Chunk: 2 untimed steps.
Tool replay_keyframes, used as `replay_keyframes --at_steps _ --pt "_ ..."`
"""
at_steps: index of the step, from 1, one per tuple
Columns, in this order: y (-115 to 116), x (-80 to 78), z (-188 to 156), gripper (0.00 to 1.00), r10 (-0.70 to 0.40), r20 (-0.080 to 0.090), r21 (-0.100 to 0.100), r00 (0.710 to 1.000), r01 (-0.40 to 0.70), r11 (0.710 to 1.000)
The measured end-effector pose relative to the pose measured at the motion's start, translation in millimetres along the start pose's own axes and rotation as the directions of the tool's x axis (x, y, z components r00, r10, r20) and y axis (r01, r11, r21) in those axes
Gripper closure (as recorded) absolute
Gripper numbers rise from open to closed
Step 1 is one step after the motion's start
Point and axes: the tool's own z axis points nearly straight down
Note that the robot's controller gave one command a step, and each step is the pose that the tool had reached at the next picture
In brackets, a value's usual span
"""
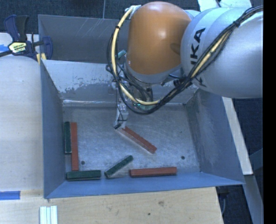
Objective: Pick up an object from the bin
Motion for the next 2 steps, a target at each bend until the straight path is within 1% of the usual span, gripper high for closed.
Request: replay_keyframes --at_steps 1,2 --pt "-94.2 36.7 84.1 0.0 -0.168 -0.001 0.003 0.986 0.168 0.986" --pt "-92.7 11.7 177.3 0.0 -0.018 0.003 0.0 1.0 0.018 1.0"
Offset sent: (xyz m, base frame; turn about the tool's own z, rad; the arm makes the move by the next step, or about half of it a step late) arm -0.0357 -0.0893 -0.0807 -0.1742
